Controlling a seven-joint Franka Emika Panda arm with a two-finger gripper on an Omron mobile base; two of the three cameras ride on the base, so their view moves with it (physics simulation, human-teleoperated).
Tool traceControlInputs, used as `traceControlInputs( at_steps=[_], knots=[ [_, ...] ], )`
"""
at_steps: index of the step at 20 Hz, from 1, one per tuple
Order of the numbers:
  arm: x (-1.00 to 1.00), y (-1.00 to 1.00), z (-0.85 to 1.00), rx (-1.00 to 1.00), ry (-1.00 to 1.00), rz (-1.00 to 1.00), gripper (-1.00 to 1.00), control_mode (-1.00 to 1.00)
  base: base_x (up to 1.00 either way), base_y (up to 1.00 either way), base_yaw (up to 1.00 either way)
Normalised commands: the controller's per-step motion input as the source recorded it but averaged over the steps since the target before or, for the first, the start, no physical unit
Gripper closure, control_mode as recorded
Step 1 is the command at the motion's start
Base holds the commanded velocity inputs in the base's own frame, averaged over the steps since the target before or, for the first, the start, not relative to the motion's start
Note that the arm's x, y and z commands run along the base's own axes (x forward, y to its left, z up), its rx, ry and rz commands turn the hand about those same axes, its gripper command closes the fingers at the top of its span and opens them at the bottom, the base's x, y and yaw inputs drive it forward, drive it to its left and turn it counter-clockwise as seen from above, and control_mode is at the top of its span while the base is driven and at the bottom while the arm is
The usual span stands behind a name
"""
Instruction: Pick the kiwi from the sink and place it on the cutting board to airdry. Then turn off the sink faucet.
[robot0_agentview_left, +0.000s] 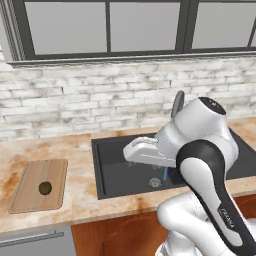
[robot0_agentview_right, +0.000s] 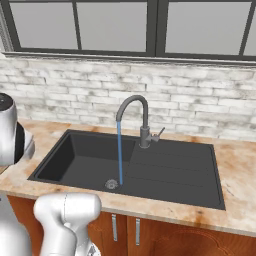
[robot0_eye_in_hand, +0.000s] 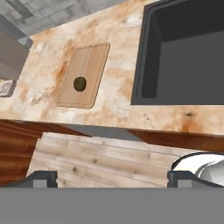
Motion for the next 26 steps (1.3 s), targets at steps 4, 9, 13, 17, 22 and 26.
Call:
traceControlInputs(
  at_steps=[4,9,13,17,22,26],
  knots=[
    [-0.54,-0.63,0.39,0.00,-0.04,0.00,-1.00,-1.00,0.00,0.00,0.00],
    [-0.59,-0.47,0.14,-0.08,-0.28,0.00,-1.00,-1.00,0.00,0.00,0.00],
    [-0.47,-0.62,0.47,-0.15,-0.30,-0.01,-1.00,-1.00,0.00,0.00,0.00],
    [-0.21,-0.67,0.54,-0.09,-0.21,-0.02,-1.00,-1.00,0.00,0.00,0.00],
    [-0.13,-0.54,0.36,-0.02,-0.08,-0.01,-1.00,-1.00,0.00,0.00,0.00],
    [-0.03,-0.37,-0.20,0.00,-0.06,0.00,-1.00,-1.00,0.00,0.00,0.00]
  ],
)
